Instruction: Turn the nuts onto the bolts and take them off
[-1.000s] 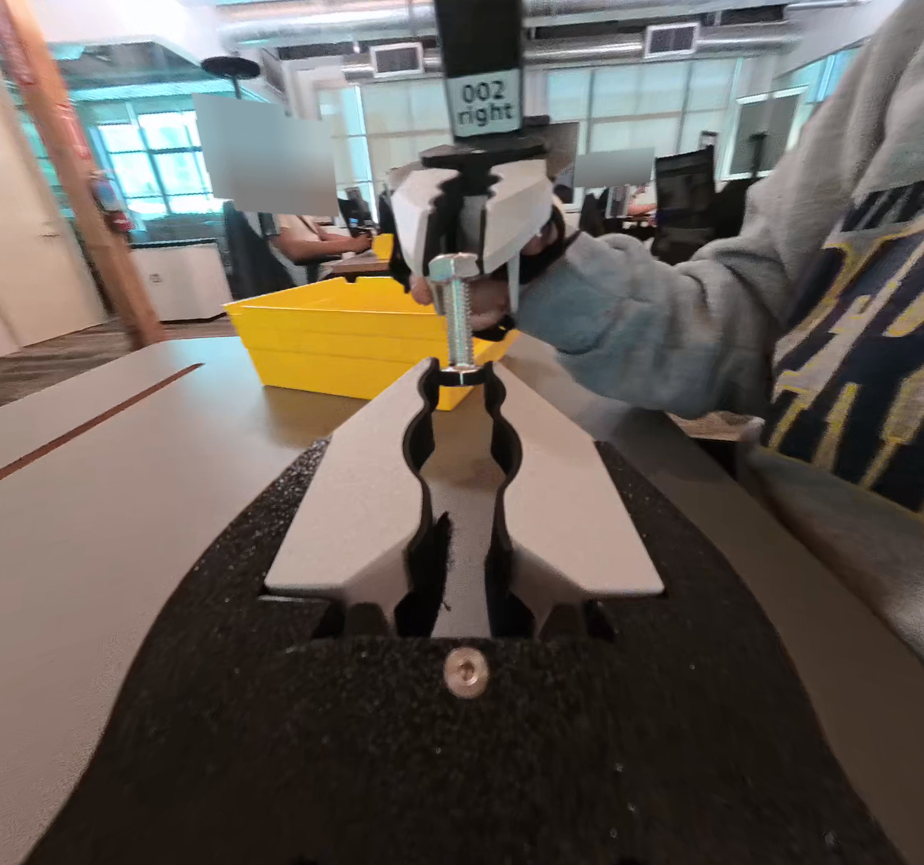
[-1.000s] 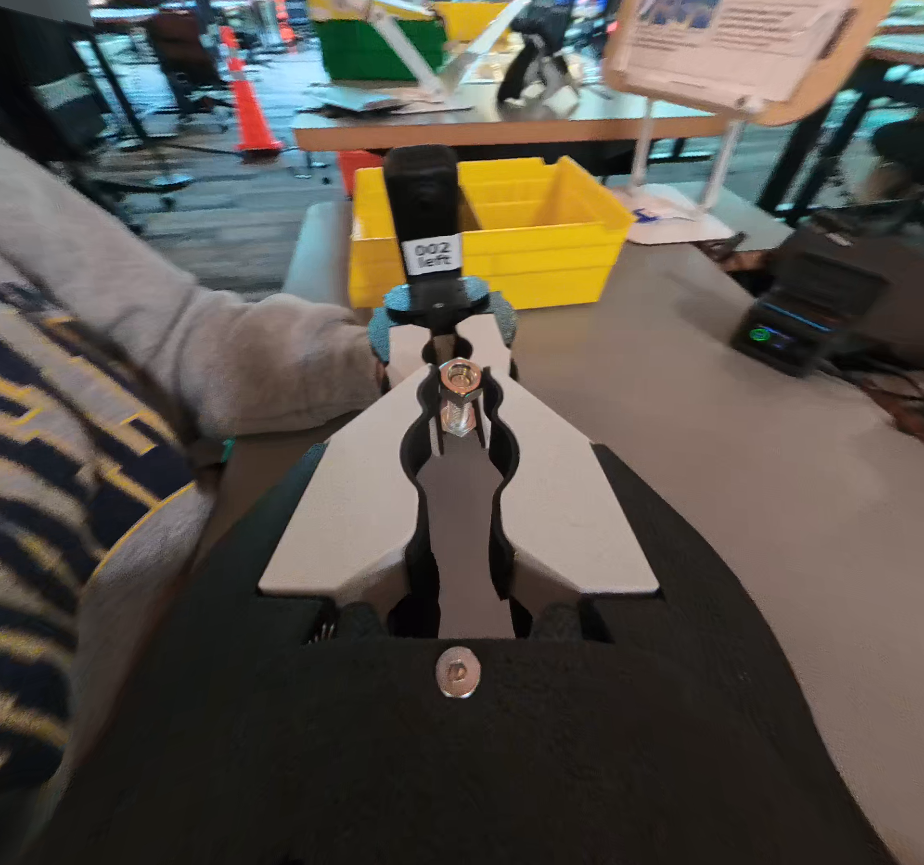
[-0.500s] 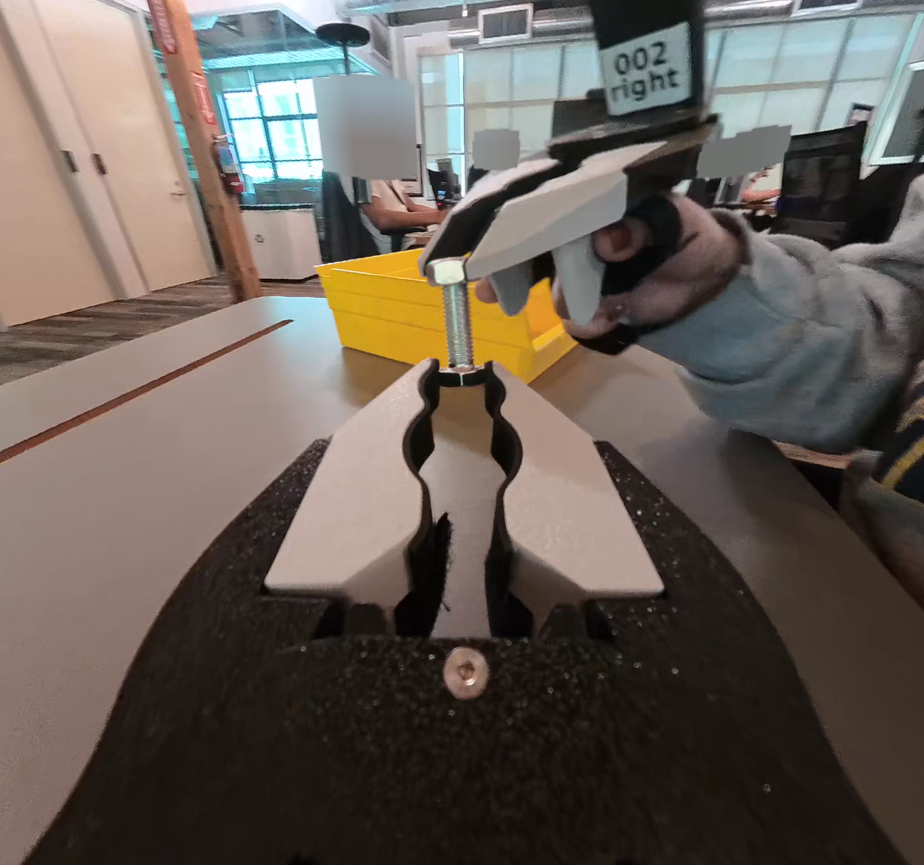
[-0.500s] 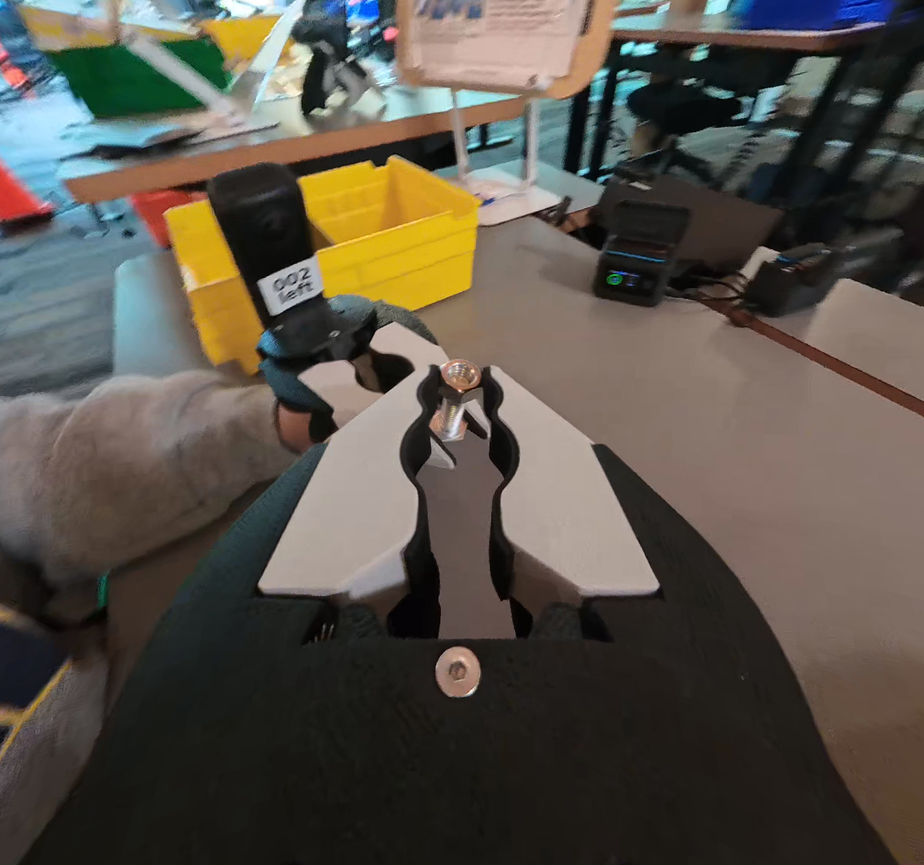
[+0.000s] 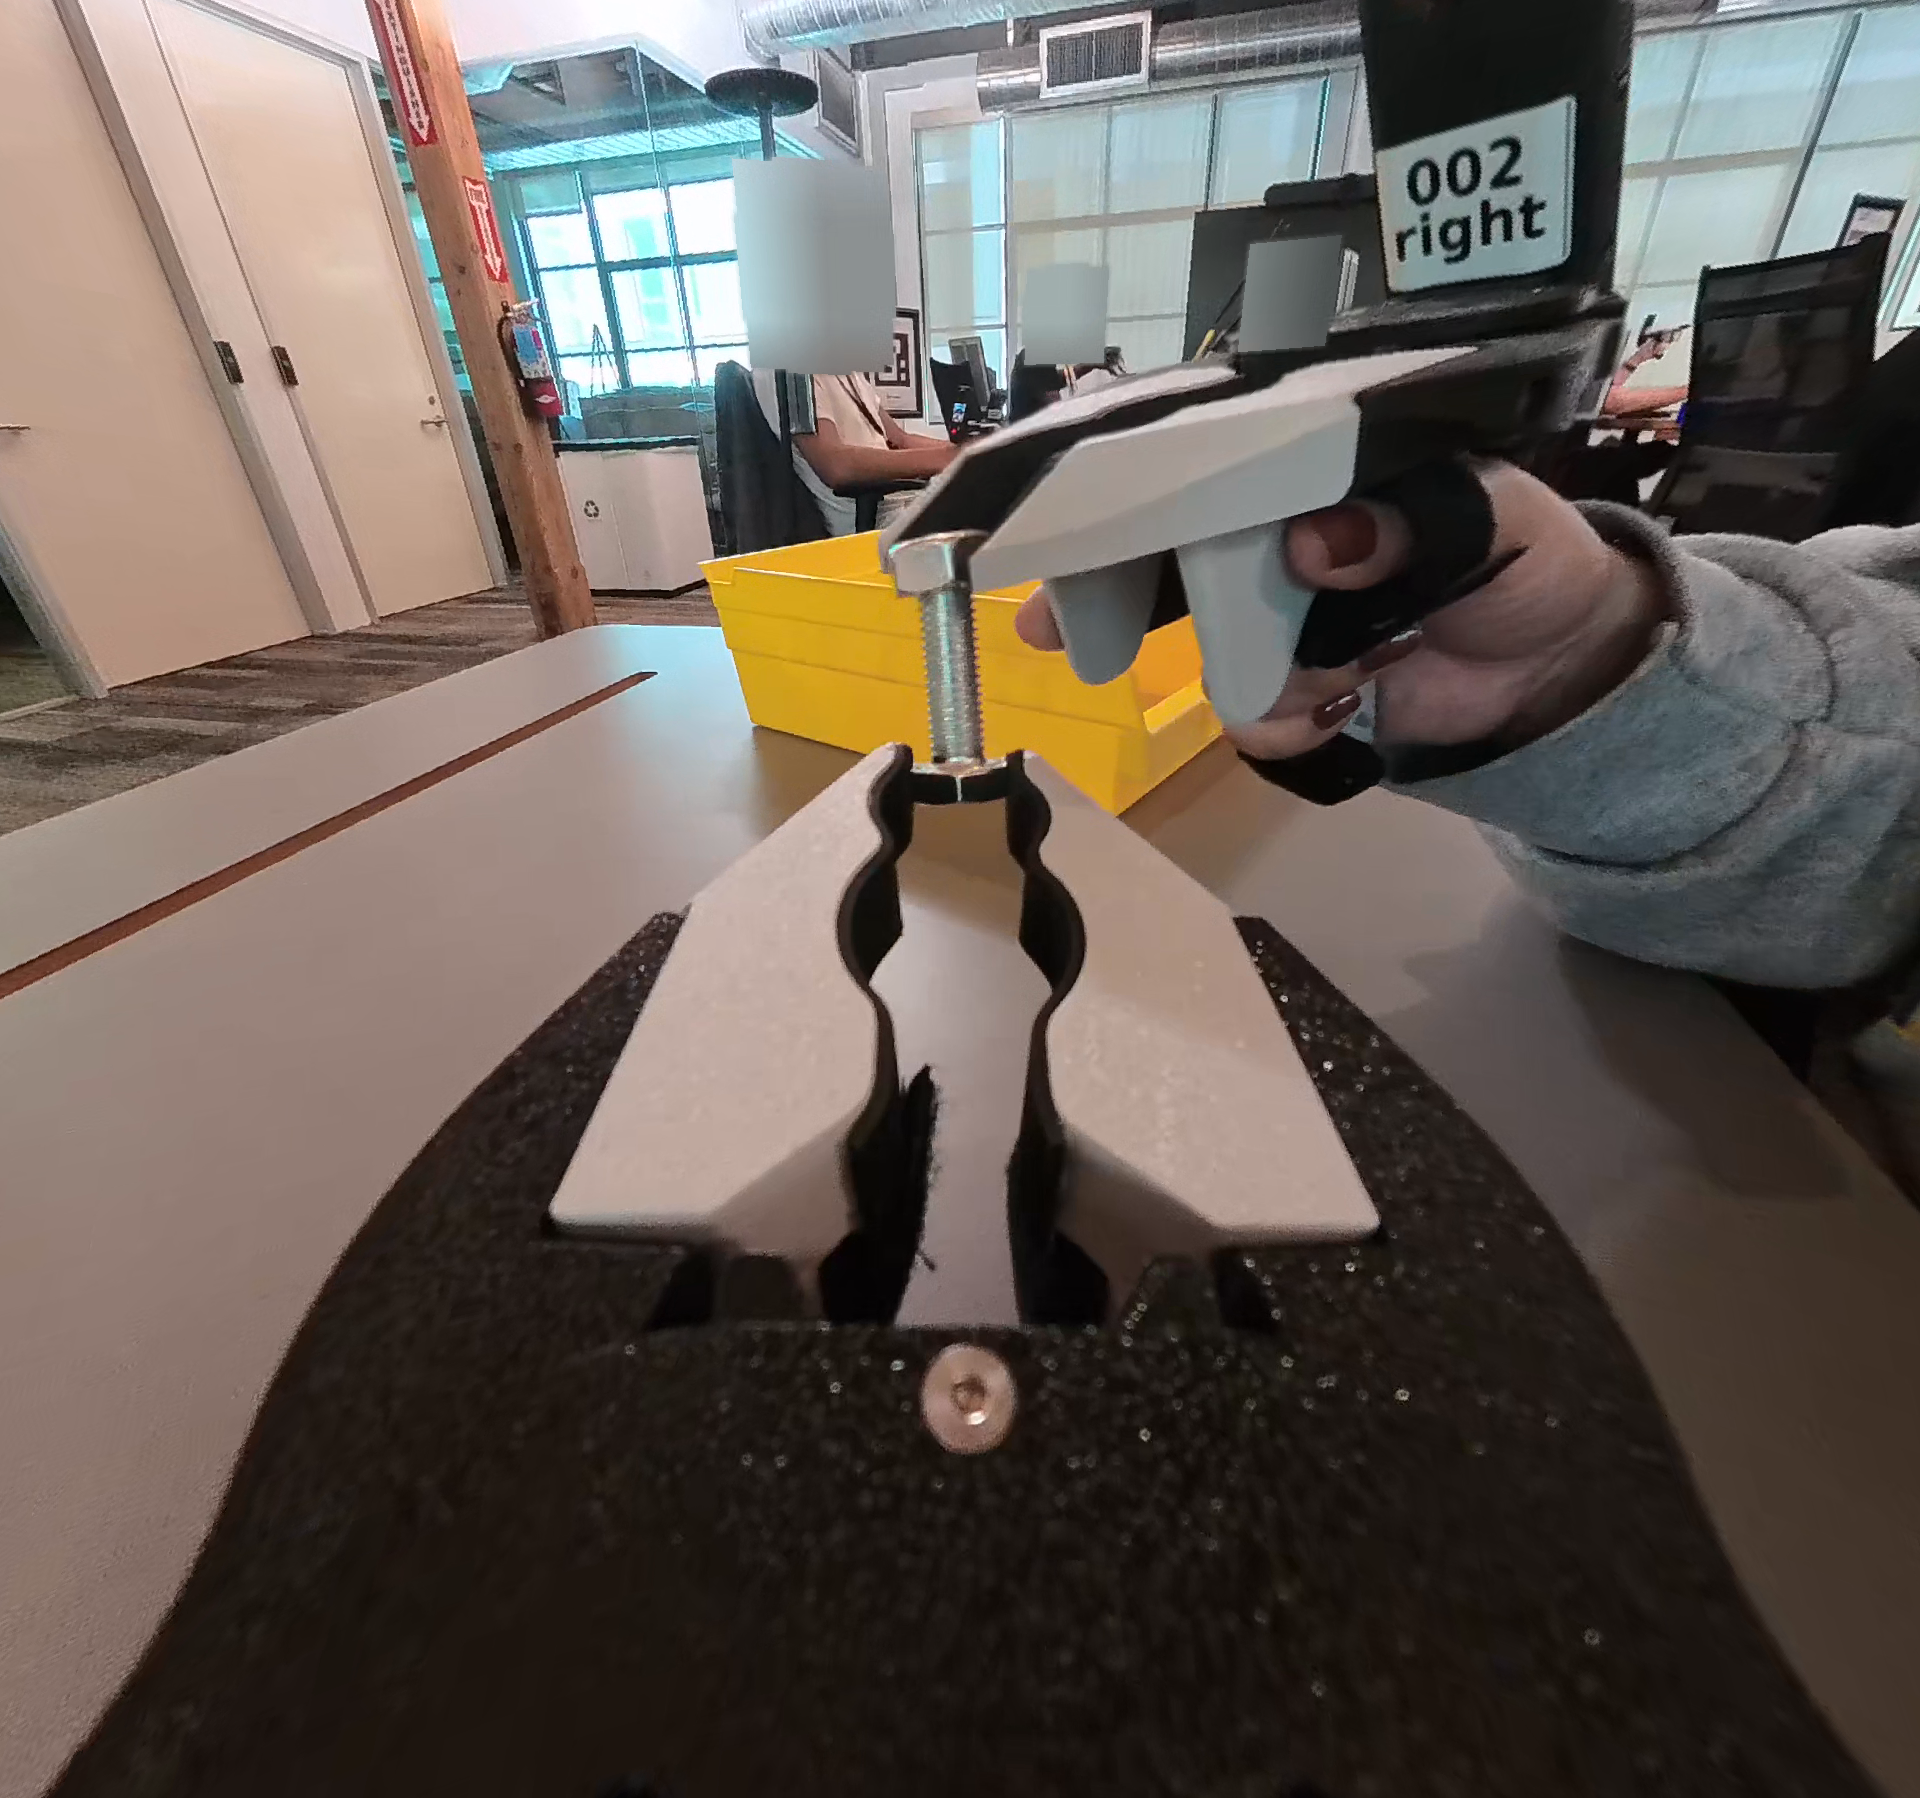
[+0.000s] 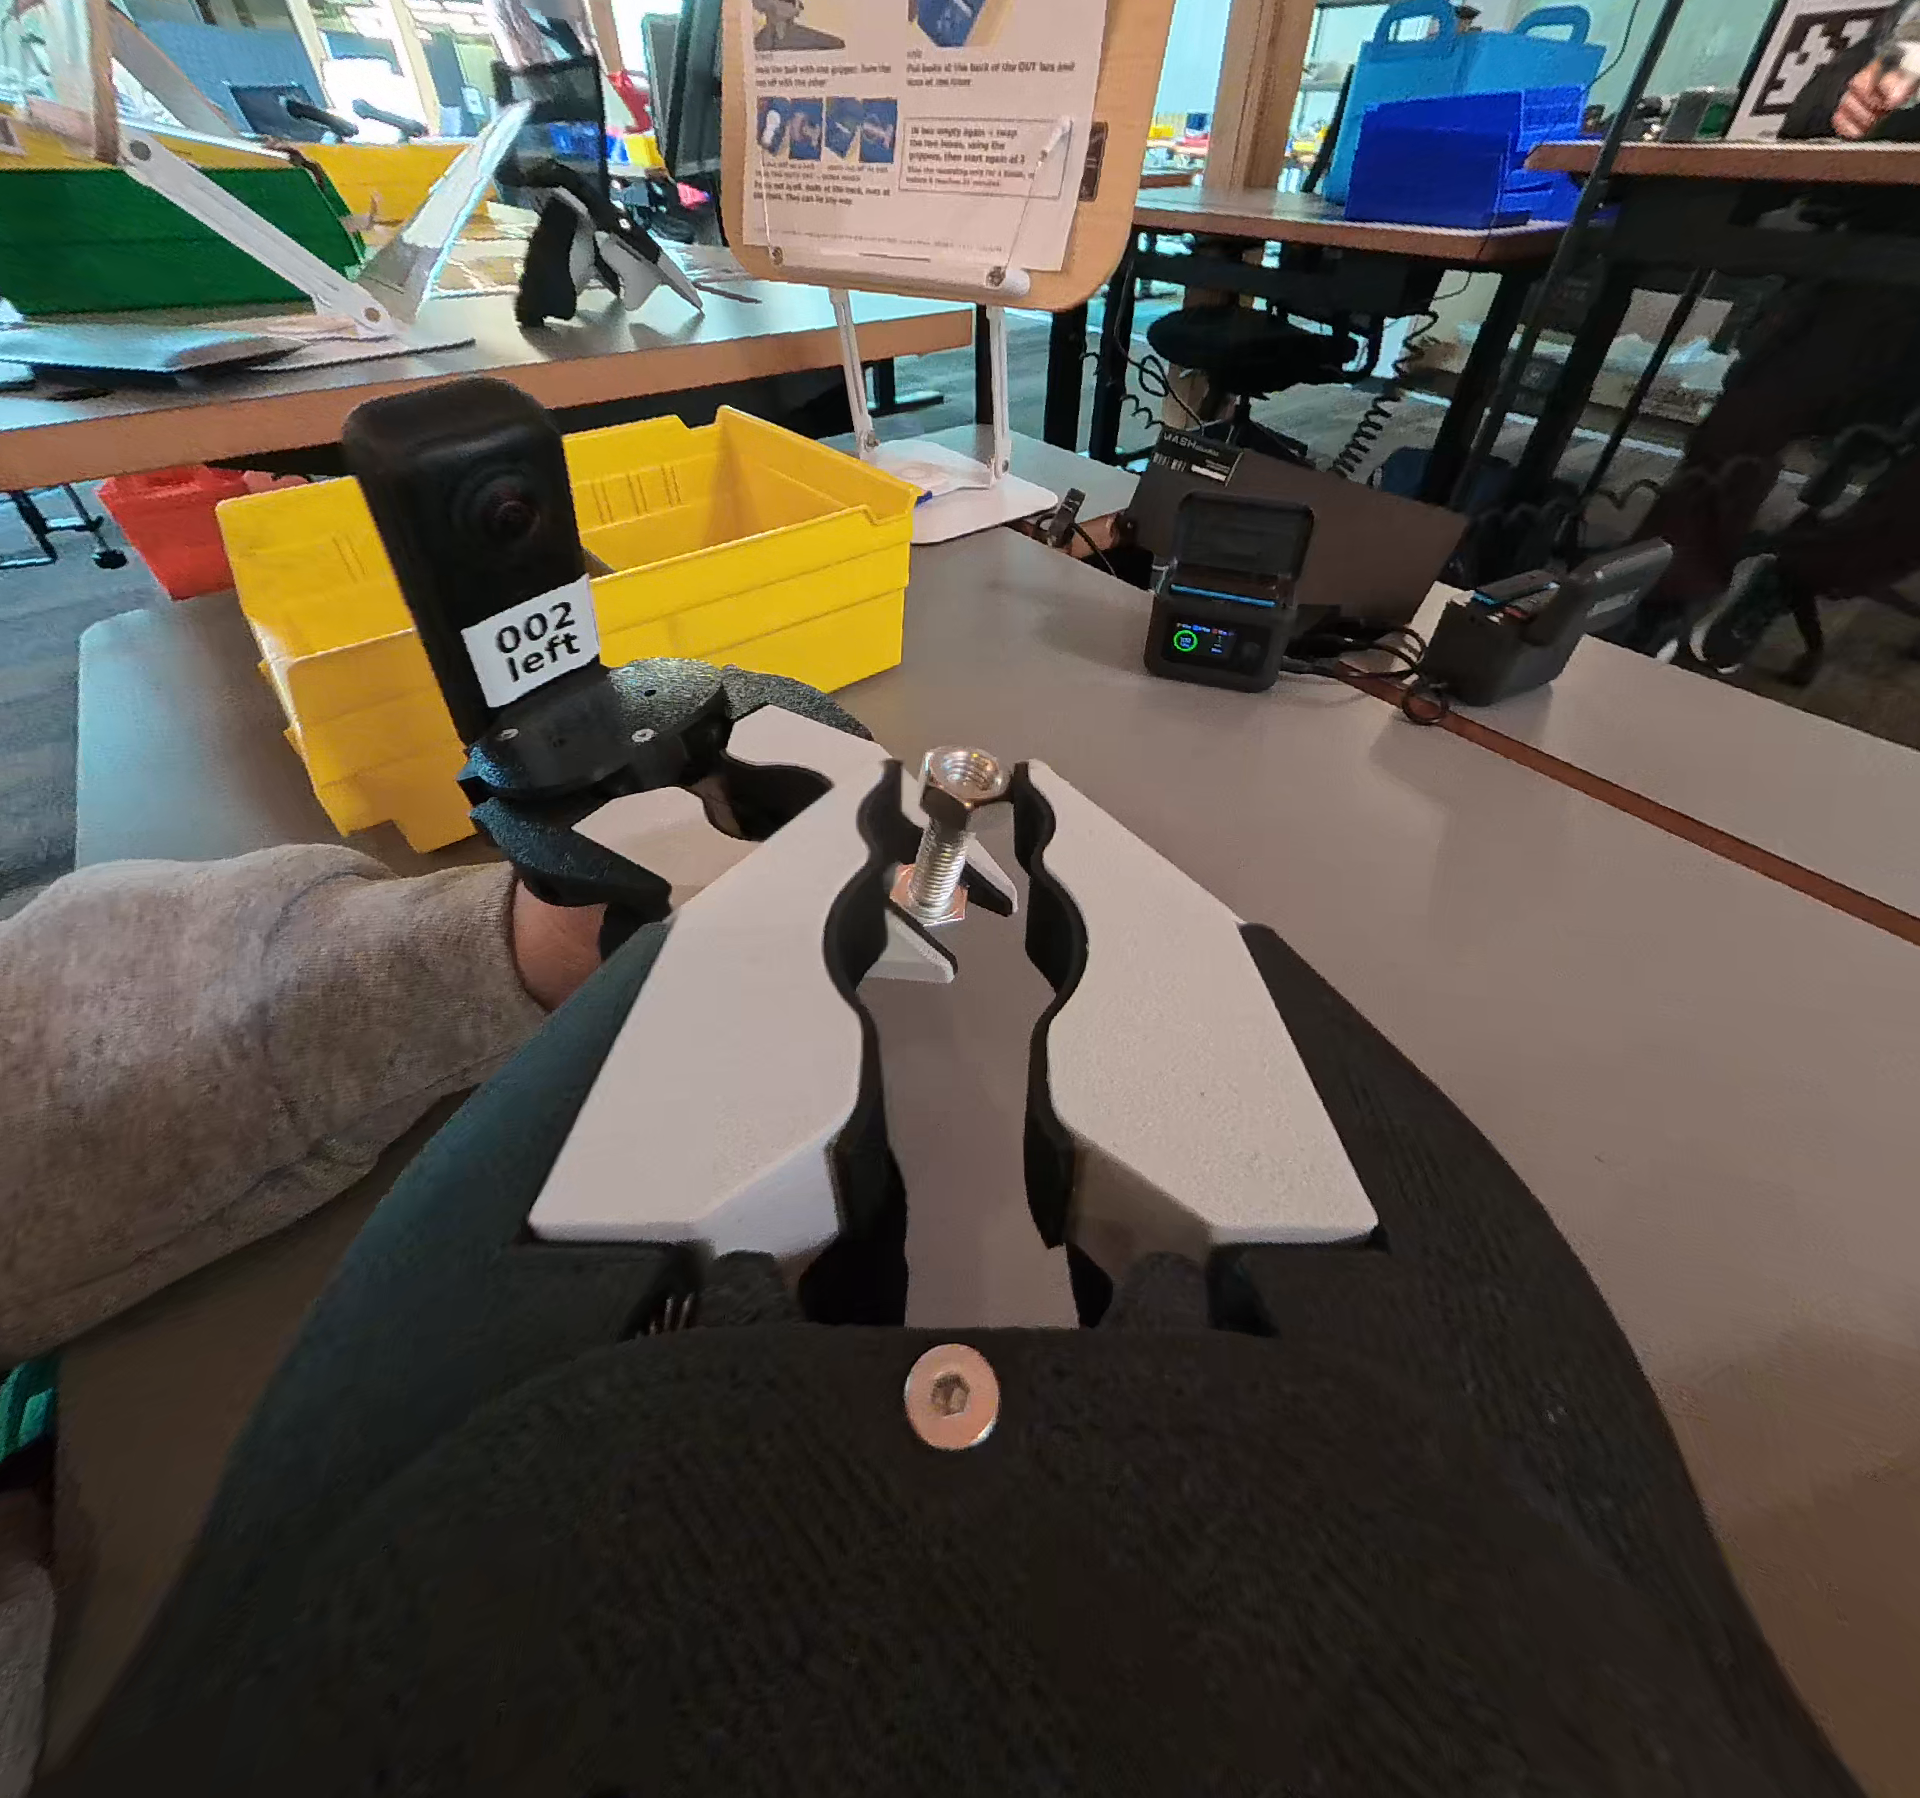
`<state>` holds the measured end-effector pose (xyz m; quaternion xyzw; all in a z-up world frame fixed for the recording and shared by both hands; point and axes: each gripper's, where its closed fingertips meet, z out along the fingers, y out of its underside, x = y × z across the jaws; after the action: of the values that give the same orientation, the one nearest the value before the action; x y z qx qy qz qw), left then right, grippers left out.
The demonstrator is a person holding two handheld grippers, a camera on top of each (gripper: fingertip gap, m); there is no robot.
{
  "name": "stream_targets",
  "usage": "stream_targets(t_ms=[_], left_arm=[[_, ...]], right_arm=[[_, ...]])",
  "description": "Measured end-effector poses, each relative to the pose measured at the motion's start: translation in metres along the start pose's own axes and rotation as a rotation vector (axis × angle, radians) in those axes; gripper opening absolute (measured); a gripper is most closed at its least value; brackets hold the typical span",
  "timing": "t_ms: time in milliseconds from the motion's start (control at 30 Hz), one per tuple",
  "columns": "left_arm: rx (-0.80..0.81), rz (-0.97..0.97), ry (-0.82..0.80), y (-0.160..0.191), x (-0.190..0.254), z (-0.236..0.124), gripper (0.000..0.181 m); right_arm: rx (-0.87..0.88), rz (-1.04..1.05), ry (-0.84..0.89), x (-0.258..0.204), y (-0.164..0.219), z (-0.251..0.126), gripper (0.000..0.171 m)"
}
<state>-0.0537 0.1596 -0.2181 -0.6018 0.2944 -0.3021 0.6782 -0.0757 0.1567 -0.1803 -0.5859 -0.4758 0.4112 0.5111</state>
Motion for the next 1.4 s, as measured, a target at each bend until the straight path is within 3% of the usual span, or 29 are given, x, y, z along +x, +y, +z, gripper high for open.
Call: stream_targets(t_ms=[167, 267, 367, 433, 800, 1000, 1167, 1400], left_arm=[[0.031, -0.005, 0.051, -0.005, 0.007, -0.001, 0.016], [0.086, -0.050, 0.233, -0.016, 0.032, -0.003, 0.016], [0.129, -0.148, 0.433, -0.024, 0.057, -0.008, 0.016], [0.154, -0.203, 0.529, -0.028, 0.068, -0.012, 0.016], [0.173, -0.296, 0.689, -0.034, 0.085, -0.021, 0.016], [0.144, -0.266, 0.625, -0.028, 0.078, -0.017, 0.016], [0.093, -0.209, 0.398, -0.015, 0.047, -0.007, 0.016], [0.043, -0.097, 0.088, -0.005, 0.008, -0.002, 0.016]], right_arm=[[0.073, 0.012, -0.093, -0.009, -0.005, -0.002, 0.044], [0.194, 0.049, -0.325, -0.030, -0.021, -0.014, 0.051], [0.228, 0.120, -0.620, -0.055, -0.028, -0.033, 0.050], [0.215, 0.141, -0.718, -0.061, -0.026, -0.039, 0.049], [0.225, 0.213, -0.873, -0.076, -0.024, -0.043, 0.026], [0.196, 0.172, -0.780, -0.065, -0.019, -0.036, 0.018], [0.164, 0.060, -0.506, -0.036, -0.009, -0.015, 0.018], [0.260, 0.025, -0.095, -0.003, -0.008, 0.011, 0.018]])
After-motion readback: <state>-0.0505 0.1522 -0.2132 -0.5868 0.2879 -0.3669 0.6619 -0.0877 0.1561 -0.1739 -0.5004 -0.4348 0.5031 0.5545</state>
